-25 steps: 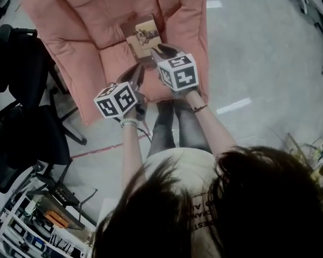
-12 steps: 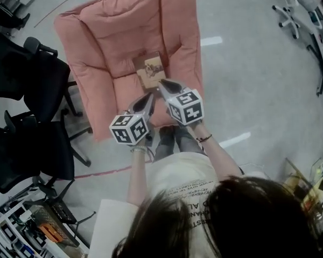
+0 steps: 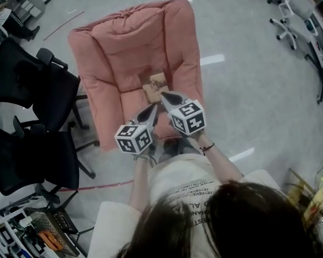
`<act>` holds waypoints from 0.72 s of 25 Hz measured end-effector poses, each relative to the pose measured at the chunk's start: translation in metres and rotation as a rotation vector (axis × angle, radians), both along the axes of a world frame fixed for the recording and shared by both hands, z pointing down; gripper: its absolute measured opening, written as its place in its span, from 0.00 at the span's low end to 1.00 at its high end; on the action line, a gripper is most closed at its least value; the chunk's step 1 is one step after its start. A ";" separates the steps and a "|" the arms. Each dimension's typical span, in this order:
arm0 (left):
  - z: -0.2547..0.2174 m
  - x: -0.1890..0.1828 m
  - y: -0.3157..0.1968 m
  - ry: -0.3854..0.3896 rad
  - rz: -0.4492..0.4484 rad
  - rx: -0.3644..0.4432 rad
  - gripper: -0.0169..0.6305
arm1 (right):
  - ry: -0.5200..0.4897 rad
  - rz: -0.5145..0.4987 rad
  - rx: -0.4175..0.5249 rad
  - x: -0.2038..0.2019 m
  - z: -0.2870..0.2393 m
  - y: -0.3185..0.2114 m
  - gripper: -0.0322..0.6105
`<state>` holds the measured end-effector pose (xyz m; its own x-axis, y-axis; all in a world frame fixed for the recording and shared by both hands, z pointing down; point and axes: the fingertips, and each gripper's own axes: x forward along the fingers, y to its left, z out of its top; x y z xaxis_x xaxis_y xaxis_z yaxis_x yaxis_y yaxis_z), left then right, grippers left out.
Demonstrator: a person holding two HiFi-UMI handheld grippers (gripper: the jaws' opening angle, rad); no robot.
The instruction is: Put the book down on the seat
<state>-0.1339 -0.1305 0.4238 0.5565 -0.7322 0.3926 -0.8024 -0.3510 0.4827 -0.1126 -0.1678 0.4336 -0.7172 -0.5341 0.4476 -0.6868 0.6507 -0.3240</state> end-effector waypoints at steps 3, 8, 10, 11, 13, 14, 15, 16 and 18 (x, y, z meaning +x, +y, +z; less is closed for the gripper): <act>-0.010 -0.001 0.002 -0.005 0.005 0.021 0.03 | -0.007 -0.007 0.010 0.000 -0.008 0.004 0.05; -0.023 0.002 0.006 -0.018 0.023 0.049 0.03 | -0.029 -0.035 0.027 0.000 -0.023 0.010 0.05; -0.026 0.002 0.007 -0.021 0.025 0.057 0.03 | -0.031 -0.044 0.037 0.000 -0.028 0.010 0.05; -0.027 0.002 0.006 -0.022 0.023 0.061 0.03 | -0.033 -0.046 0.041 0.001 -0.029 0.010 0.05; -0.030 0.002 0.006 -0.024 0.020 0.071 0.03 | -0.040 -0.051 0.045 0.002 -0.033 0.010 0.05; -0.032 0.003 0.006 -0.025 0.020 0.075 0.03 | -0.043 -0.054 0.047 0.002 -0.035 0.011 0.05; -0.034 0.003 0.006 -0.026 0.020 0.079 0.03 | -0.047 -0.058 0.048 0.002 -0.037 0.012 0.05; -0.036 0.004 0.006 -0.027 0.020 0.082 0.03 | -0.051 -0.062 0.049 0.002 -0.040 0.013 0.05; -0.039 0.006 0.007 -0.029 0.022 0.089 0.03 | -0.058 -0.068 0.051 0.002 -0.044 0.015 0.05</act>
